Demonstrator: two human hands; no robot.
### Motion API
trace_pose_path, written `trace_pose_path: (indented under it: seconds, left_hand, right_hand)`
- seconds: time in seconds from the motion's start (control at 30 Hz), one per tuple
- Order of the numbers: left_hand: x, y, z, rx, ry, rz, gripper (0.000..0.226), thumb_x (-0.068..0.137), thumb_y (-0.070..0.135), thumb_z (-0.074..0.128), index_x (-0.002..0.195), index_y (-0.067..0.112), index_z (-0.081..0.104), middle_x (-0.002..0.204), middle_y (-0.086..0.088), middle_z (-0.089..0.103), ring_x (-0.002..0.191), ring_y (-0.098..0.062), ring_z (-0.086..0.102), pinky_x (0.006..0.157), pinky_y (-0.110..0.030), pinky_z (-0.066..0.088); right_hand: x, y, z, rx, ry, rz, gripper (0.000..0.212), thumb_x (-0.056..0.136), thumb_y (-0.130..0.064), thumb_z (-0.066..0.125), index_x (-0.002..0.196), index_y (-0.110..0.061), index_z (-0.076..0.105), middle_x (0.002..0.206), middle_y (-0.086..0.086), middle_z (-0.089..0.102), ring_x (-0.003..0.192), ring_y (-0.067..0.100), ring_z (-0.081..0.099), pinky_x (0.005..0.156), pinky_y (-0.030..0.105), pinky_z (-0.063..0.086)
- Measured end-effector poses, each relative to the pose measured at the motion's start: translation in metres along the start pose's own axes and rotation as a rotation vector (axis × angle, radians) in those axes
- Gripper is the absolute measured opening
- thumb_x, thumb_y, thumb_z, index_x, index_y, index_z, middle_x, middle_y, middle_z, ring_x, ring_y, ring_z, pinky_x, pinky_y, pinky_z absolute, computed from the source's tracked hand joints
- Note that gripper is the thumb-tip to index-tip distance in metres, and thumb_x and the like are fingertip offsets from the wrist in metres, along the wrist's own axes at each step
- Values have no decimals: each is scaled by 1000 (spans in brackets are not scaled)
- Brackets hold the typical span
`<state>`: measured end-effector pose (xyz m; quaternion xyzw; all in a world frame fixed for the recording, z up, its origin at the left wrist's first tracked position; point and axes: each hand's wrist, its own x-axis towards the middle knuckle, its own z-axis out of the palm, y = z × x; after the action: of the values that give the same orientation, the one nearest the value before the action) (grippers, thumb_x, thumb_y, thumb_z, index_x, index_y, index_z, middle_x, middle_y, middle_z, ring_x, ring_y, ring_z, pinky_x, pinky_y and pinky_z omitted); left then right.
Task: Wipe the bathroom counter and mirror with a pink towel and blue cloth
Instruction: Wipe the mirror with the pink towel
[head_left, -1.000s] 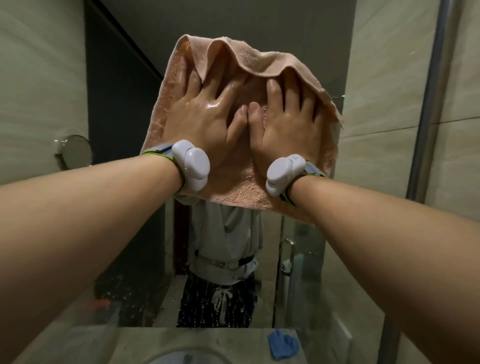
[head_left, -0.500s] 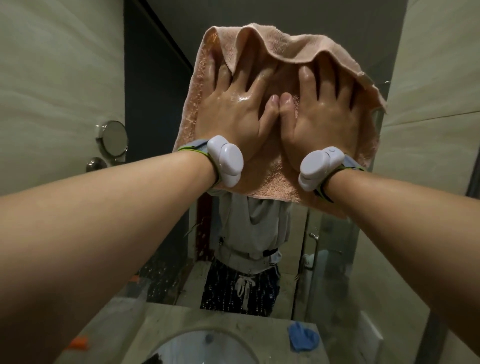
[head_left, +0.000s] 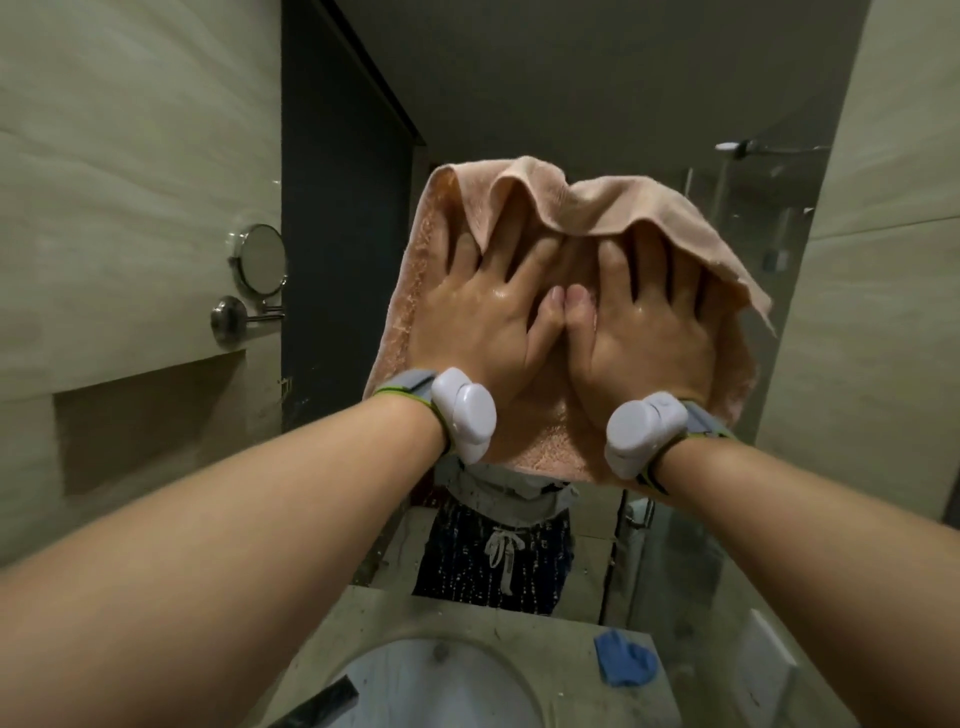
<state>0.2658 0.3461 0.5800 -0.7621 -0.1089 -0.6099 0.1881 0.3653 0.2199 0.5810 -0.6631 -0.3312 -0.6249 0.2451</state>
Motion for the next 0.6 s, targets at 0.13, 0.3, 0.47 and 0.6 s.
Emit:
trace_pose_path:
  seconds: [0.13, 0.3, 0.47, 0.6]
  left_hand:
    - [-24, -3, 1, 7, -33, 7, 55, 104, 50, 37, 156, 32, 33, 168, -8, 25, 153, -42, 25, 126, -60, 9]
    - [-56, -11, -2, 39, -22, 25, 63, 103, 48, 40, 162, 35, 20, 169, -5, 22, 156, -38, 17, 126, -60, 5]
    - [-37, -36, -7, 62, 3, 88, 64, 104, 48, 37, 163, 36, 14, 171, -1, 16, 160, -22, -5, 127, -60, 6]
    - [-15, -60, -10, 58, 36, 24, 62, 102, 50, 38, 160, 34, 24, 167, -4, 25, 158, -30, 13, 126, -58, 6]
  right_hand:
    - [-24, -11, 1, -17, -42, 10, 47, 96, -49, 37, 134, -23, 44, 135, 10, 46, 122, 36, 36, 97, 49, 25]
    - [-41, -27, -1, -2, -125, -3, 49, 93, -48, 43, 135, -23, 44, 136, 8, 44, 123, 36, 36, 99, 52, 23]
    - [-13, -41, -6, 40, -116, 4, 50, 93, -48, 46, 137, -26, 41, 138, 6, 44, 125, 34, 36, 101, 52, 27]
    - [14, -59, 0, 35, -84, 6, 50, 94, -49, 46, 137, -26, 43, 140, 6, 43, 126, 35, 34, 101, 54, 31]
